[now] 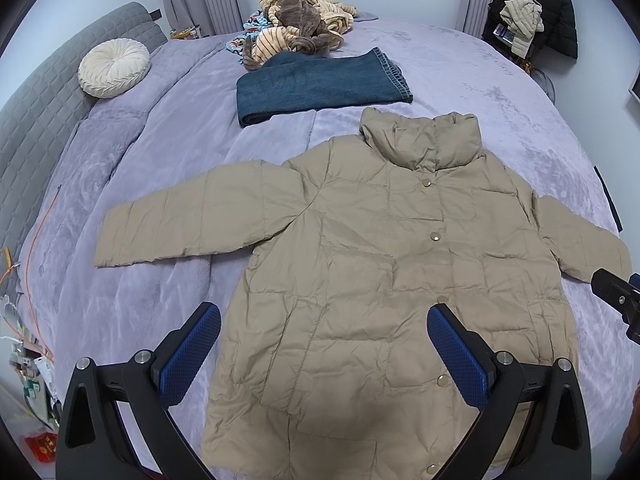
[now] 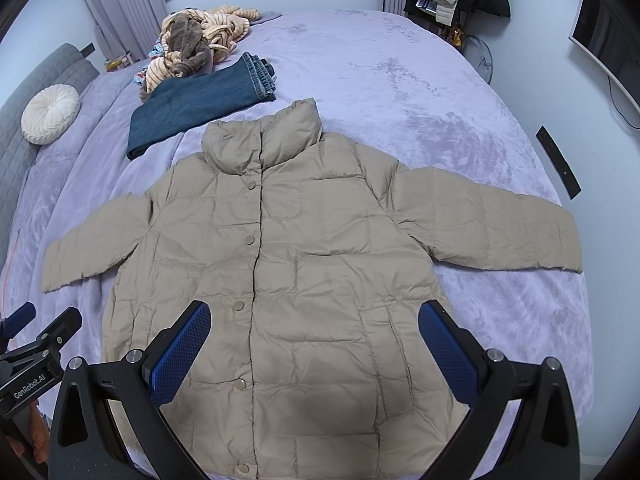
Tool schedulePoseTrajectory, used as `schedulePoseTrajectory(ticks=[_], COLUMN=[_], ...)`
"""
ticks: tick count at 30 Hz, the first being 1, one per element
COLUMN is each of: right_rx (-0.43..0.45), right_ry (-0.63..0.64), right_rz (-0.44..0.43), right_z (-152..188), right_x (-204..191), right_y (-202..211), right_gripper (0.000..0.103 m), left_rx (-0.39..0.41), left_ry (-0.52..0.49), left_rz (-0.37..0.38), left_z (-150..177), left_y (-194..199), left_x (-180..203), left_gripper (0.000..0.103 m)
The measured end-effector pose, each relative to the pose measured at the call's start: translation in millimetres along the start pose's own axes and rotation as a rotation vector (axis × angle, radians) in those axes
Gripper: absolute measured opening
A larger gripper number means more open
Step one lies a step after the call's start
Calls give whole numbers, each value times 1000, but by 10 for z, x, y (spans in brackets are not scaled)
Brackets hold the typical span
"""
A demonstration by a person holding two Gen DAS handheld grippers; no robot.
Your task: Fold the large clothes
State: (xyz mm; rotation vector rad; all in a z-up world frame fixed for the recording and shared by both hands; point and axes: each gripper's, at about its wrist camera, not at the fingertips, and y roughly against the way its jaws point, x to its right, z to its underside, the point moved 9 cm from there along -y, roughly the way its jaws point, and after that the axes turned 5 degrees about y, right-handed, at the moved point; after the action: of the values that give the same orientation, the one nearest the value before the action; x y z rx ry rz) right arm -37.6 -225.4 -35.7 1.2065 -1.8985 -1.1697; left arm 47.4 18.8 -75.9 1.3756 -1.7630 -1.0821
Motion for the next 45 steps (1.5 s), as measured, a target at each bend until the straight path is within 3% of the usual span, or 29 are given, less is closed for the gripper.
schedulePoseTrajectory(ticks=[28, 41, 45], right_rx=[-5, 40, 54], right_ry=[1, 12, 18], right_rz=[-3, 18, 27], right_z=[4, -101, -72], right_x=[-32, 104, -138], right_y=[-31, 54, -103], right_gripper=[103, 103, 103], left_rx=[-9, -14, -25], left_ry=[4, 6, 9], left_rz=[1, 1, 4], left_z=[15, 18, 20], left_y=[-35, -47, -86], left_x=[-4, -4, -5], left_gripper=[103, 103, 103])
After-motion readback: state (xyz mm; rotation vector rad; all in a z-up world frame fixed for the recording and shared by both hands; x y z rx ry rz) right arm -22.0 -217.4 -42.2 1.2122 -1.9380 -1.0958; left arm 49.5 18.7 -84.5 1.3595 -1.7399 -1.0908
